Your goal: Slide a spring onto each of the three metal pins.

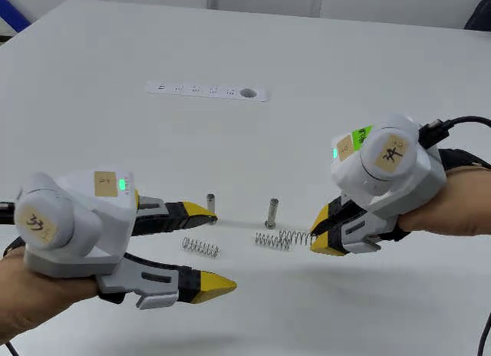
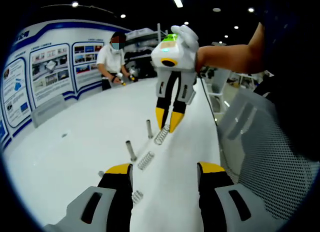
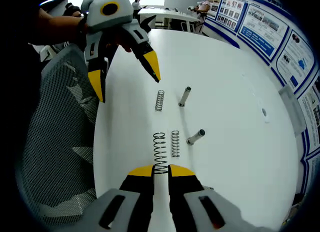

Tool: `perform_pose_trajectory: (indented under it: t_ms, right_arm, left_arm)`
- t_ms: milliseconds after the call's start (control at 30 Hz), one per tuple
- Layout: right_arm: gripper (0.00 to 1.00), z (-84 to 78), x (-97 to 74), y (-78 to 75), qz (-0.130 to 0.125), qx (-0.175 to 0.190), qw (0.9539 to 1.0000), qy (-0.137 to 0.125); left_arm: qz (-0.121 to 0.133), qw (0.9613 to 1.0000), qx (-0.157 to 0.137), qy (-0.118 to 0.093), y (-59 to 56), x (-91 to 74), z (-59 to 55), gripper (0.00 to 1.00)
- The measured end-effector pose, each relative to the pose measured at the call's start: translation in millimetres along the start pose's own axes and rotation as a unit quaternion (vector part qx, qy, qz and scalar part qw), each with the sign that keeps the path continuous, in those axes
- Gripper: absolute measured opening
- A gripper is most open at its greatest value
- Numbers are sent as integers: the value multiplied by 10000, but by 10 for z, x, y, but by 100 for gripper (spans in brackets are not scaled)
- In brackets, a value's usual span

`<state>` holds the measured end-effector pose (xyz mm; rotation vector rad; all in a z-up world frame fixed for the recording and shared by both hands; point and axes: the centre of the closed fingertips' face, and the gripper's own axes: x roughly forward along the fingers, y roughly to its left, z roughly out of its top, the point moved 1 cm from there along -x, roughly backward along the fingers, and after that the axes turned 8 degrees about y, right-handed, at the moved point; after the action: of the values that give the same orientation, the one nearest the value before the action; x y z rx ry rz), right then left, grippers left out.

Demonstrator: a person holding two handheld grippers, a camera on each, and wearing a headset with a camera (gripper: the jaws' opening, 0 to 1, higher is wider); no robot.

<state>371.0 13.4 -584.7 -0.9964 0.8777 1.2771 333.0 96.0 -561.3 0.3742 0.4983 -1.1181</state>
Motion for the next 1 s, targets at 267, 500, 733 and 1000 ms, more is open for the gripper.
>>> perform_pose_trajectory:
  t_ms: [267, 500, 733, 1000]
  right_arm:
    - [11, 122, 11, 76, 87, -185, 9998, 8]
    - [11, 247, 12, 144, 176, -372, 9992, -3]
    - [11, 317, 35, 230, 265, -526, 9983, 27]
    - [11, 331, 30, 282, 311, -557, 9980, 43]
  left_arm:
    - [-219, 9996, 176, 66, -19, 170, 46, 44]
    - [-288, 9990, 322, 80, -42, 270, 74, 35]
    - [-300, 9986, 428, 107, -61, 328, 82, 26]
    - [-260, 9981, 501, 265, -60, 357, 27, 13]
